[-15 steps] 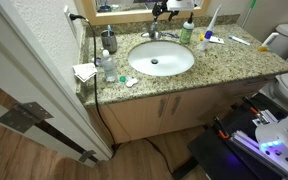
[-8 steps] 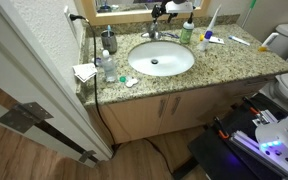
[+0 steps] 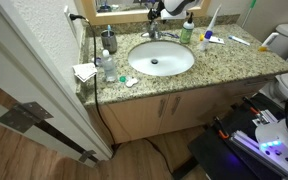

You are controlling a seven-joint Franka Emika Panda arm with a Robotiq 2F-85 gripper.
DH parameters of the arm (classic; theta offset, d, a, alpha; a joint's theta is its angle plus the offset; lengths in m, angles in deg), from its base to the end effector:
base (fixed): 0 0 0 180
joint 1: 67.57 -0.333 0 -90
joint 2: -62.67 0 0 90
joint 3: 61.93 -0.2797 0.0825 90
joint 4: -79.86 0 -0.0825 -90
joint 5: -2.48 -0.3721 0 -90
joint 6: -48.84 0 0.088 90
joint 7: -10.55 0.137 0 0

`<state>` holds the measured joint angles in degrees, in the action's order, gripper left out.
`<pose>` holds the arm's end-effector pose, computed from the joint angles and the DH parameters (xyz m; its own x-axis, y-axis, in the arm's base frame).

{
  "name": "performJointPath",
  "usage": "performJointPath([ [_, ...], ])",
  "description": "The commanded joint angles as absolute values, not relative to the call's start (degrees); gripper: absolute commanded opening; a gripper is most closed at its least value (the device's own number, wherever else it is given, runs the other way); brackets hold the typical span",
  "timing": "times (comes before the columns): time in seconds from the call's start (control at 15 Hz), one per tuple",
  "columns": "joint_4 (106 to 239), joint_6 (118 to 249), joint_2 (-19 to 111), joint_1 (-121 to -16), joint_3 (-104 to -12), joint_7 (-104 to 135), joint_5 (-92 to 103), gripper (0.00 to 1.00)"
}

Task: Open the tap

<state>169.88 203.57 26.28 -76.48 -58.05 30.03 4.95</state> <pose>0.7197 0.0716 0.2767 0.8612 -0.1919 0.4706 -0.1711 -0.9814 -0.0871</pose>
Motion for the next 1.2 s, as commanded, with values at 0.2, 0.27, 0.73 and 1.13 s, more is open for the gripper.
performJointPath([
  [0.2,166.5,206.4,22.8,-79.1,-54.1,32.2,6.5,0.46],
  [0.27,166.4,206.7,22.7,-79.1,-54.2,32.0,6.2,0.38],
  [0.73,166.7,205.5,24.5,-77.7,-55.8,33.6,3.2,0.06],
  [1.13,166.9,205.5,27.1,-72.8,-61.4,33.0,-7.2,0.05],
])
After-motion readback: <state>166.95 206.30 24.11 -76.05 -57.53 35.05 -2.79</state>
